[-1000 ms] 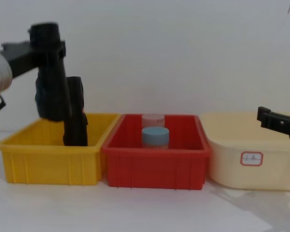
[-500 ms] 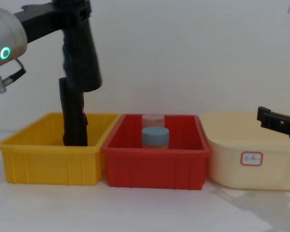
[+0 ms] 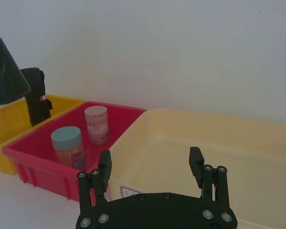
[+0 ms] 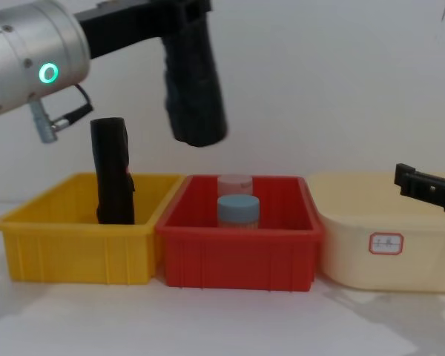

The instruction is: Pick up the garbage bag with the one hand and transfer it to the other hand.

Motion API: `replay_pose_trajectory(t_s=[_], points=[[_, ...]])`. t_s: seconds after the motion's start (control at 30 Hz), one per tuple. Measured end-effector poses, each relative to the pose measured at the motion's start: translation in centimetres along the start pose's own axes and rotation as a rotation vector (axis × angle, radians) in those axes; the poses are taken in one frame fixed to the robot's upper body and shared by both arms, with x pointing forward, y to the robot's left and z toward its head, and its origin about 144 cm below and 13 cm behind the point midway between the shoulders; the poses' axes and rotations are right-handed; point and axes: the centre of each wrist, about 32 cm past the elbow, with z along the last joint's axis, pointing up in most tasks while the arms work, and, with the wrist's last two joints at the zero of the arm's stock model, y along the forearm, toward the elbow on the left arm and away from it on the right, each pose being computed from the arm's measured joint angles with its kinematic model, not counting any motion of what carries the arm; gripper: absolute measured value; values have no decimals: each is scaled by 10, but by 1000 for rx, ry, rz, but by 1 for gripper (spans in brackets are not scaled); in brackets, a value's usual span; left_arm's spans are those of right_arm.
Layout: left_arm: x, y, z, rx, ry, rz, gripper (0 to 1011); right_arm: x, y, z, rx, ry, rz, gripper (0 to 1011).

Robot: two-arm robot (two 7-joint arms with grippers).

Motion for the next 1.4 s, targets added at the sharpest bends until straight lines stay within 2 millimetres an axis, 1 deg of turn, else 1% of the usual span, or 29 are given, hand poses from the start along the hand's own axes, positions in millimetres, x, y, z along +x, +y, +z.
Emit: replay_pose_trajectory(t_s=[0.2,0.57,0.83,1.07,1.4], points=[[-13,-2,-2,18,40,-77,374,0,0,0,0,0,0,1001],[-46,-8,-12,77,143,-236,374,0,0,0,0,0,0,1001],[-62,-10,-20,107,189,-284,374,0,0,0,0,0,0,1001],[-65,-10,-23,117,206,-276,374,0,0,0,0,0,0,1001],[-64,-11,-23,118,214,-260,374,0,0,0,0,0,0,1001]])
